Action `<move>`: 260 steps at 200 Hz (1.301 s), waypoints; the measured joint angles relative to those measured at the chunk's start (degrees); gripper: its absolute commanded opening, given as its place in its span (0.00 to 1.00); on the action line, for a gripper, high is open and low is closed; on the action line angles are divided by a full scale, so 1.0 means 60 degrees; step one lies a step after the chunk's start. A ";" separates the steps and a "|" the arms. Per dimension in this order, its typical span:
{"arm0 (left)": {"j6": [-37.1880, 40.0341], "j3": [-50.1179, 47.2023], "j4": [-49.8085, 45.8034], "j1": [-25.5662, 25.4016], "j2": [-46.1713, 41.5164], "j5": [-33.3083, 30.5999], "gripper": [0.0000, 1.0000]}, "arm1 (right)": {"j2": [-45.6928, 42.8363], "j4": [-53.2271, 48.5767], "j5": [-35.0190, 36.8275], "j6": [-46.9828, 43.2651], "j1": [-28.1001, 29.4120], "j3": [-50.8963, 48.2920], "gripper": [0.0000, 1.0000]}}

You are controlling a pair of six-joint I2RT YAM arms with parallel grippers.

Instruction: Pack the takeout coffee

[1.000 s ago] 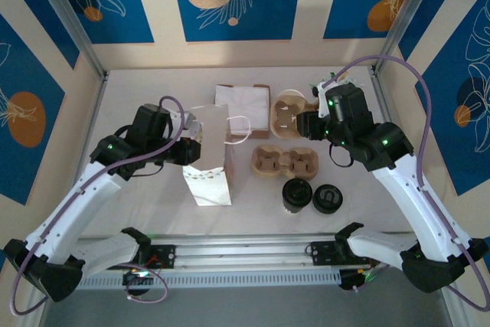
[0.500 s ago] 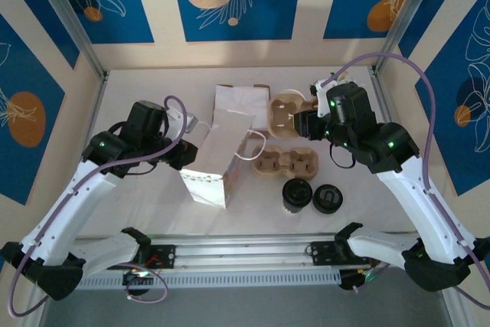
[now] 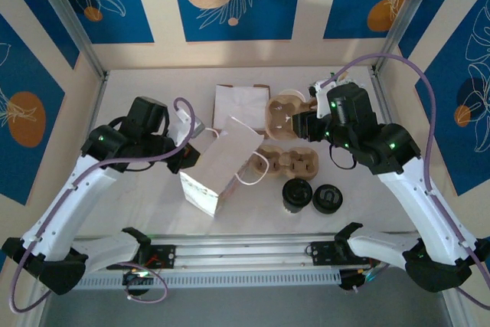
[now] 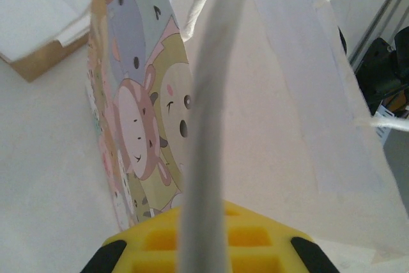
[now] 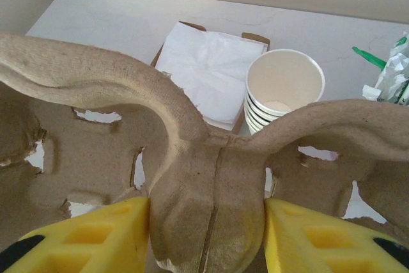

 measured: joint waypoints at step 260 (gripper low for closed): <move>-0.3024 -0.0550 0.2069 0.1315 -0.2612 -0.3621 0.91 | 0.2692 0.1530 -0.1038 0.0474 0.2255 0.2878 0.48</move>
